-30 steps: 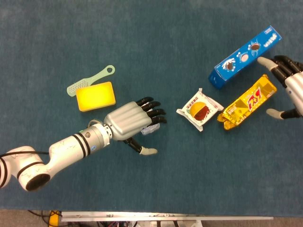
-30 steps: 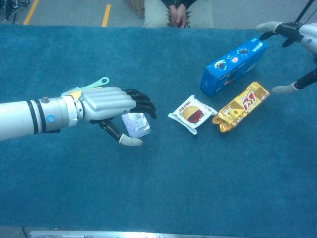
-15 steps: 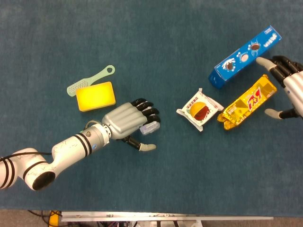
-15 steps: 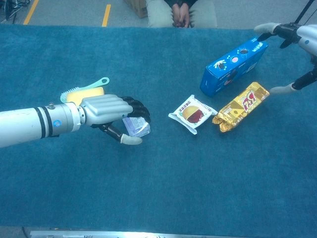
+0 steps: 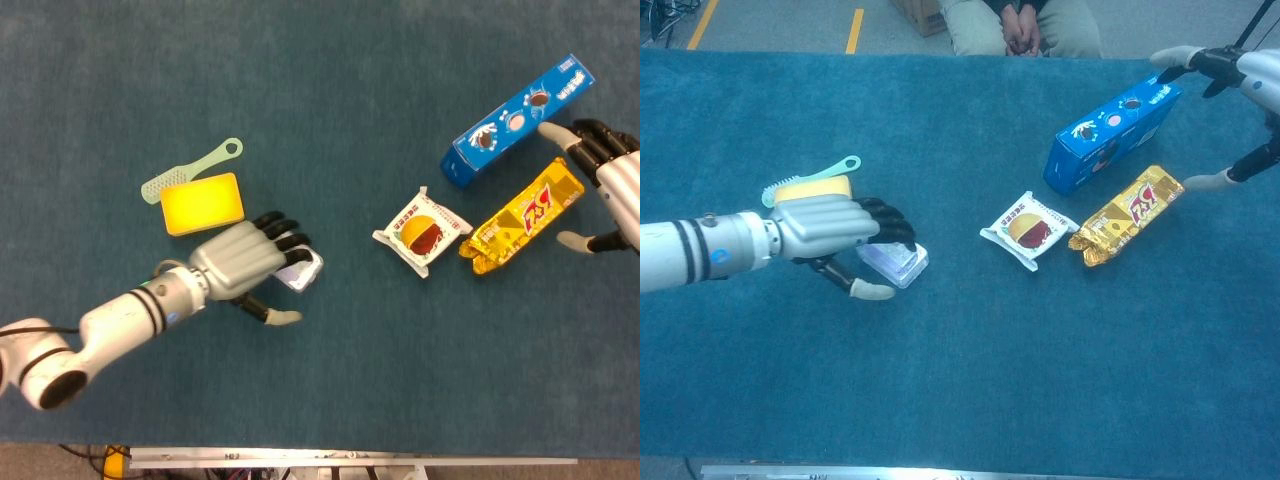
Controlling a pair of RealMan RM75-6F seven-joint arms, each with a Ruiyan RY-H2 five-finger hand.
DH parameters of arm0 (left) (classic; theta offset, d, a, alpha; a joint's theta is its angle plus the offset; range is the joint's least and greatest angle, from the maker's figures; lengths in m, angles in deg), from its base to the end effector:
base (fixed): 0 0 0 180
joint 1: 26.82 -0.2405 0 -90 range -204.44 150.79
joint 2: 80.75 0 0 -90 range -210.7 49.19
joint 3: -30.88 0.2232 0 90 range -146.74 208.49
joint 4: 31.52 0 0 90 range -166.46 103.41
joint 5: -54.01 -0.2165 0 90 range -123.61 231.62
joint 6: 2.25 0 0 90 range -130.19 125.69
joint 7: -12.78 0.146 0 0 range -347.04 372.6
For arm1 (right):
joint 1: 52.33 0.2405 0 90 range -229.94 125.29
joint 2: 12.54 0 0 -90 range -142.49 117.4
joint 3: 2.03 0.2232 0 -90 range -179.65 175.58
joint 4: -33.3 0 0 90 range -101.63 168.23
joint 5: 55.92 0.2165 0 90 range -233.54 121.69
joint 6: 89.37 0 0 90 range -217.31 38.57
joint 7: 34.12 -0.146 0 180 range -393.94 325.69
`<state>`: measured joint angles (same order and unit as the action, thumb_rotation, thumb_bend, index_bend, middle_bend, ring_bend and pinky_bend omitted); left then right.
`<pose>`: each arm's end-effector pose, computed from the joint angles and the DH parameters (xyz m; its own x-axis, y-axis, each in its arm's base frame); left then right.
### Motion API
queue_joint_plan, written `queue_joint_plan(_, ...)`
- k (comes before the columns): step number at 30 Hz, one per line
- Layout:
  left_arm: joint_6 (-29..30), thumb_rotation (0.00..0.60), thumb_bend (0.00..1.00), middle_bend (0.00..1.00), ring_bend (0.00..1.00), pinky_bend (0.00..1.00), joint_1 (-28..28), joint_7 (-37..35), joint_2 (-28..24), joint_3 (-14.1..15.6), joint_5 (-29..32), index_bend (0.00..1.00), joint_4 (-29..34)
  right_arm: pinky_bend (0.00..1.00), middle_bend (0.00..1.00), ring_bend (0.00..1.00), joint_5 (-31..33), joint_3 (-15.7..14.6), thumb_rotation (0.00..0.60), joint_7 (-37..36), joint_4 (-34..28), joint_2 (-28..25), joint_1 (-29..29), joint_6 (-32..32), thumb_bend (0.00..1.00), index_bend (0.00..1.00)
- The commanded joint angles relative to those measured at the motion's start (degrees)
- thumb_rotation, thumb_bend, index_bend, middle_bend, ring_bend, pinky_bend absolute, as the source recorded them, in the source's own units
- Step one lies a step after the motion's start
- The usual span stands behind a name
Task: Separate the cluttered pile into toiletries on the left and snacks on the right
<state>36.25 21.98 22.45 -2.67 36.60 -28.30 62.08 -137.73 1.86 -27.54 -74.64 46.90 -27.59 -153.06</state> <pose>-0.1417 0.2478 -0.0461 0.7241 0.4551 0.5183 0.6363 -0.7307 -0.2473 -0.1807 -0.2460 0.0917 0.3992 -0.2483 0.8826 -0.8923 -0.3264 0.3117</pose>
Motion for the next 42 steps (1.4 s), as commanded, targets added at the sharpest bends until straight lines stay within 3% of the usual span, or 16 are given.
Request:
queue_joint_plan(1,0.59,0.089,0.18,0.1,0.02,0.04,-0.82,0.16,-2.39,1.86,-1.82,0.17,0.41,0.25,0.2,0.12,0.07,0.1,0.6,0.35,-0.31,0.0,0.11,0.06,0.0,0.08)
queue_joint_plan(6,1.13,0.086,0.18,0.1,0.02,0.04,-1.95,-0.16,-5.76,3.78,-2.93,0.17,0.25,0.25,0.2,0.12,0.34,0.21,0.6,1.07,-0.95,0.12,0.2,0.11,0.0,0.08)
queue_joint_plan(12,3.56,0.085,0.18,0.1,0.02,0.04,-3.27,-2.82,-9.38,3.53,-3.34,0.17,2.06,0.25,0.2,0.12,0.27,0.31,0.6,1.5,-1.32,0.26,0.29,0.0,0.0,0.08)
queue_joint_plan(14,4.89,0.1,0.18,0.1,0.02,0.04,-3.7,-3.4,-10.15,3.61,-4.77,0.17,3.3,0.25,0.2,0.12,0.22,0.28,0.6,1.44,-1.27,0.24,0.23,-0.06,0.0,0.08)
queue_joint_plan(17,7.05,0.195,0.18,0.1,0.02,0.04,-4.28,-4.0,-10.49,4.01,-8.24,0.17,5.12,0.25,0.2,0.12,0.23,0.18,0.6,1.17,-1.06,0.12,0.11,-0.07,0.0,0.08)
queue_joint_plan(19,7.72,0.231,0.18,0.1,0.02,0.04,-4.37,-4.2,-10.28,4.17,-9.88,0.17,6.15,0.25,0.2,0.12,0.15,0.14,0.6,1.02,-0.92,0.03,0.04,-0.14,0.0,0.08)
queue_joint_plan(26,7.23,0.245,0.18,0.1,0.02,0.04,-3.1,-3.99,-7.86,3.78,-14.06,0.17,9.26,0.25,0.2,0.12,-0.21,-0.15,0.6,0.04,-0.6,-0.64,-0.5,-0.58,0.0,0.08)
queue_joint_plan(34,4.46,0.243,0.18,0.1,0.02,0.04,-1.77,-1.65,-3.2,1.54,-12.16,0.17,8.01,0.25,0.2,0.12,-0.5,-0.45,0.6,-1.56,-0.01,-1.47,-1.12,-0.88,0.0,0.08)
queue_joint_plan(42,4.5,0.245,0.19,0.1,0.02,0.04,-2.53,1.04,-0.84,2.31,-12.15,0.17,5.53,0.25,0.2,0.12,-0.28,-0.63,0.6,-1.79,0.19,-1.84,-1.42,-0.72,0.0,0.08)
